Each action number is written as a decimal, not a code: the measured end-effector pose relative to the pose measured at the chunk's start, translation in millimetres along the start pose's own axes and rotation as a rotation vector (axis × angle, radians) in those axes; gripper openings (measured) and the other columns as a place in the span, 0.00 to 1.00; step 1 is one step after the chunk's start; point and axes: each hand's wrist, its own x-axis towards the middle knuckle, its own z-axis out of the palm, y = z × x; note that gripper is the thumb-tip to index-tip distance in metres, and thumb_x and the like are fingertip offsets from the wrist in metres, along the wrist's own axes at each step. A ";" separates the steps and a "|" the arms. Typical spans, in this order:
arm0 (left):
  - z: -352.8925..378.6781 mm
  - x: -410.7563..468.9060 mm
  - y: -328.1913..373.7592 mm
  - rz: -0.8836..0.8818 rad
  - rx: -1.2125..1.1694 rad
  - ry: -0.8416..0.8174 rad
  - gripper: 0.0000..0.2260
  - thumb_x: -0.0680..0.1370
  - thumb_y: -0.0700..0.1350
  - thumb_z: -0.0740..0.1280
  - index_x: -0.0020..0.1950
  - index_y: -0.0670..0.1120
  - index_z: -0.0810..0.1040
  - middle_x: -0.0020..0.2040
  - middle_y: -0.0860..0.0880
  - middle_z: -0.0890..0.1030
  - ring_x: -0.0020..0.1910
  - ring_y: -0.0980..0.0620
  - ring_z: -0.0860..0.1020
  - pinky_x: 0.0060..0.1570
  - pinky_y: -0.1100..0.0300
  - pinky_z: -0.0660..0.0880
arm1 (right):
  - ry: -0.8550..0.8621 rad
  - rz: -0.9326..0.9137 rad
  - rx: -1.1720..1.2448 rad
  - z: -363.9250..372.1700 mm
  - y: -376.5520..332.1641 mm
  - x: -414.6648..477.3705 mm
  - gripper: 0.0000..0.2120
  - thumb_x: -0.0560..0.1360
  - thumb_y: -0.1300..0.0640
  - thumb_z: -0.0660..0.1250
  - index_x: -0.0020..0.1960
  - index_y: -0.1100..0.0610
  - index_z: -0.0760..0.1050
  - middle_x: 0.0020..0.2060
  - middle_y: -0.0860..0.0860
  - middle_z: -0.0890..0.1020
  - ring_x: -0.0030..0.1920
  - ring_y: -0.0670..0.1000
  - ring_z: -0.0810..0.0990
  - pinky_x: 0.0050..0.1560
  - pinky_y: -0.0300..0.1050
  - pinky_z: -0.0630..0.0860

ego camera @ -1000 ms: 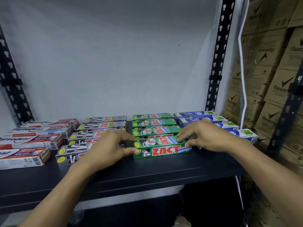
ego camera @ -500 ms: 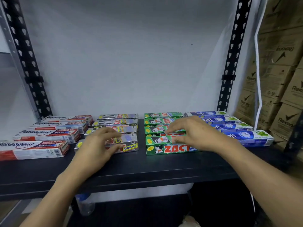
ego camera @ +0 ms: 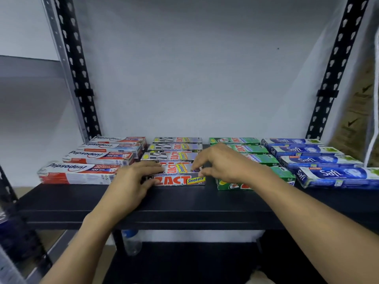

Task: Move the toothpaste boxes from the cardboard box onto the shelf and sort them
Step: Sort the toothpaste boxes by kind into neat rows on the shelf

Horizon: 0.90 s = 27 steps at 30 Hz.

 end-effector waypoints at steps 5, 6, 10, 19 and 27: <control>-9.5 1.6 -4.7 0.016 -0.045 -0.070 0.17 0.76 0.45 0.73 0.64 0.58 0.80 0.62 0.66 0.75 0.62 0.72 0.68 0.57 0.83 0.61 | -0.025 -0.016 0.015 -2.4 -2.1 -4.2 0.13 0.75 0.52 0.73 0.59 0.48 0.83 0.58 0.46 0.83 0.54 0.46 0.79 0.57 0.47 0.77; -10.4 1.2 -5.1 0.020 -0.048 -0.077 0.17 0.76 0.45 0.72 0.64 0.59 0.80 0.62 0.66 0.75 0.62 0.71 0.68 0.58 0.82 0.61 | -0.028 -0.016 0.015 -2.7 -2.3 -4.3 0.13 0.74 0.52 0.73 0.59 0.48 0.83 0.57 0.46 0.83 0.54 0.46 0.79 0.56 0.48 0.77; -11.3 -1.2 -4.0 0.037 -0.045 -0.073 0.18 0.77 0.45 0.72 0.64 0.59 0.80 0.62 0.66 0.75 0.62 0.70 0.70 0.60 0.79 0.61 | -0.031 0.004 0.054 -3.8 -1.0 -4.5 0.12 0.74 0.53 0.74 0.57 0.48 0.84 0.57 0.44 0.83 0.53 0.45 0.79 0.58 0.50 0.78; -23.8 16.4 -4.1 -0.077 -0.183 0.019 0.12 0.79 0.48 0.69 0.61 0.57 0.82 0.60 0.63 0.80 0.57 0.65 0.76 0.50 0.71 0.73 | 0.215 0.096 0.192 -32.8 21.1 4.1 0.10 0.75 0.52 0.73 0.57 0.46 0.84 0.57 0.45 0.84 0.55 0.44 0.80 0.61 0.49 0.76; -27.8 82.6 -28.9 -0.136 0.134 -0.272 0.14 0.76 0.46 0.74 0.61 0.55 0.83 0.61 0.53 0.82 0.58 0.52 0.78 0.58 0.53 0.75 | -0.067 0.149 0.036 -32.0 29.7 50.3 0.13 0.72 0.53 0.76 0.57 0.48 0.84 0.53 0.47 0.85 0.51 0.46 0.80 0.51 0.44 0.75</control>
